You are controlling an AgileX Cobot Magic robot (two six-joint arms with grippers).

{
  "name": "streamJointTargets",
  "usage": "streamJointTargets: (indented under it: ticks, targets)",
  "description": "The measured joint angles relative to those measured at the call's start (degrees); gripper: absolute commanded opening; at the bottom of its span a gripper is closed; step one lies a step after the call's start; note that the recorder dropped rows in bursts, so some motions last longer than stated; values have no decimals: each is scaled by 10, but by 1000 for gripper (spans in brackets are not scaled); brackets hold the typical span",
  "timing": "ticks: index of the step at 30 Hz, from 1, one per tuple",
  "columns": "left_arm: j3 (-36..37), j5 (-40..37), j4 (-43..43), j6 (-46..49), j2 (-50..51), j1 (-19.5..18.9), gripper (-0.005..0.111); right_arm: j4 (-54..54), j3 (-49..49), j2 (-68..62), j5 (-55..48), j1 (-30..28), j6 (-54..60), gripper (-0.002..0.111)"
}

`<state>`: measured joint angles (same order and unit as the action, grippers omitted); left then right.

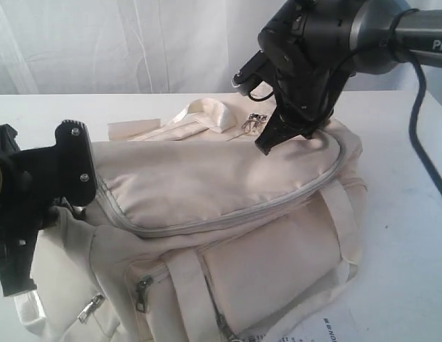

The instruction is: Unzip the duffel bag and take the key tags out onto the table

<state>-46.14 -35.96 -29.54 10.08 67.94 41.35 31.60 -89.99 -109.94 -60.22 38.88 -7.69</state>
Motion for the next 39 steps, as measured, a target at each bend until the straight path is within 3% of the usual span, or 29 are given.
streamJointTargets:
  ticks: [5,9,11,14,17,21,26,39]
  targets:
    - [5,-4,-109,-117,3,1,0,-52,17,43,-44,-2,-2,0]
    - [4,-9,-125,-149,5,1,3,-79,36,66,-50,-5,-2,2]
    - [4,-9,-118,-155,5,1,16,-81,44,68,-49,-6,-2,16]
    - [-5,-25,-93,-161,5,1,48,-68,46,70,-63,-6,9,43]
    - [-50,-87,-20,-164,5,1,64,-56,48,91,-66,-6,39,50]
    - [-100,-161,58,-165,5,1,64,-51,28,115,11,-3,80,50]
    - [-108,-194,120,-139,5,1,64,-36,20,75,108,42,224,50]
    - [-108,-198,130,-124,5,1,64,59,20,-31,163,57,310,60]
